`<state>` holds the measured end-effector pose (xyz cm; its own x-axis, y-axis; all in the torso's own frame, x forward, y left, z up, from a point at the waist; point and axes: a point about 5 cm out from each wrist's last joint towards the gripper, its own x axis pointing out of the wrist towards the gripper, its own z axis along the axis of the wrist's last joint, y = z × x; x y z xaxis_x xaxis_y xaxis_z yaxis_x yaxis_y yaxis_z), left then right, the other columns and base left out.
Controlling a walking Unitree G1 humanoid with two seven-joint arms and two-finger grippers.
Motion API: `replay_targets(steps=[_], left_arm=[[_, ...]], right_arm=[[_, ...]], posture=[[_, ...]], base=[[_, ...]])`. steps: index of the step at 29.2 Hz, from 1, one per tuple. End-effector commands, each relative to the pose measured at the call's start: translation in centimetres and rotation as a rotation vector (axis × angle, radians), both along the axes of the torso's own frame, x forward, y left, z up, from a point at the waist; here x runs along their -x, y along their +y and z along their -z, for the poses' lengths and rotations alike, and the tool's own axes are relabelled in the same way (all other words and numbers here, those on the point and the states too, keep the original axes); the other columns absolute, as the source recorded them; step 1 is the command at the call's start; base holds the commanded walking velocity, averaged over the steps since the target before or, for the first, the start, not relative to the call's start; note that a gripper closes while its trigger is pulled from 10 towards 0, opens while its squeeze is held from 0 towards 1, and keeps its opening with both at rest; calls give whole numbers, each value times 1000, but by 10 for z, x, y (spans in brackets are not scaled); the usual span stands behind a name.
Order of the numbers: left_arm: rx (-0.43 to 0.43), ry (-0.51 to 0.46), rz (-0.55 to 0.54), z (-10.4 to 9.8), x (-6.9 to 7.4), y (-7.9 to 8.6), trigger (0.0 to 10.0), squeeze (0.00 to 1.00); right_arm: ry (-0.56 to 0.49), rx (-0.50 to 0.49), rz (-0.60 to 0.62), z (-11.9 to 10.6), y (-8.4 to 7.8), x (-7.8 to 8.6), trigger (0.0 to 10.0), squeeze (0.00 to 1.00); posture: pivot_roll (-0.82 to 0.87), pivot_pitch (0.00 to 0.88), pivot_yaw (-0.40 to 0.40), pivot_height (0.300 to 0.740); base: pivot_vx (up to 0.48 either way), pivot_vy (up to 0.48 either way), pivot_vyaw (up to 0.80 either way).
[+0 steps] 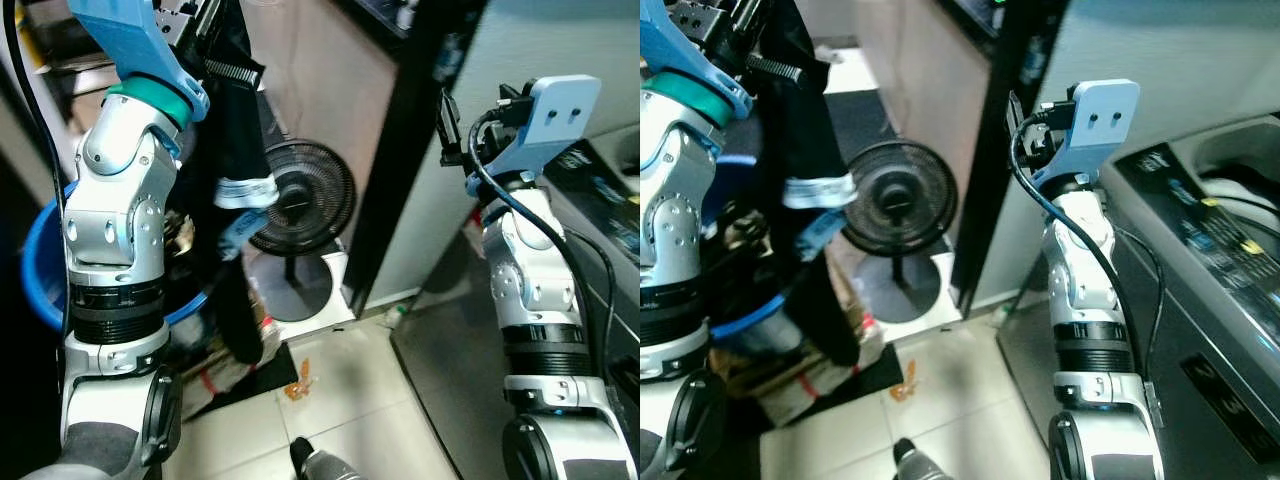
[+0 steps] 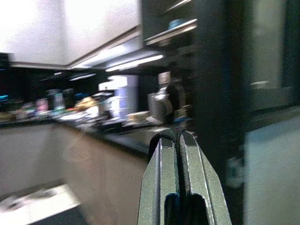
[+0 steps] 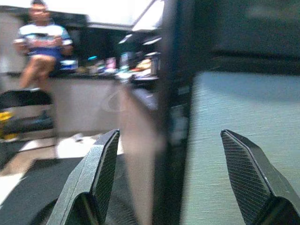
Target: Clothes washing
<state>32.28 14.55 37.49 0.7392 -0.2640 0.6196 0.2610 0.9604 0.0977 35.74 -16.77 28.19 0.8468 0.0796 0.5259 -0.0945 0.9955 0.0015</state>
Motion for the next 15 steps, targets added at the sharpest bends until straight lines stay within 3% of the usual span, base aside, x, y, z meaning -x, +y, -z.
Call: replay_targets(steps=[1, 15], left_arm=[[-7, -7, 7, -2, 2, -3, 10000, 0], [-11, 7, -5, -3, 0, 1, 10000, 0]], right_arm=[[-16, -13, 3, -5, -1, 2, 10000, 0], [-16, -56, -7, -7, 0, 1, 10000, 0]], posture=[[-5, 19, -1, 740], [3, 30, 6, 740]], base=[[0, 0, -800], [0, 0, -800]])
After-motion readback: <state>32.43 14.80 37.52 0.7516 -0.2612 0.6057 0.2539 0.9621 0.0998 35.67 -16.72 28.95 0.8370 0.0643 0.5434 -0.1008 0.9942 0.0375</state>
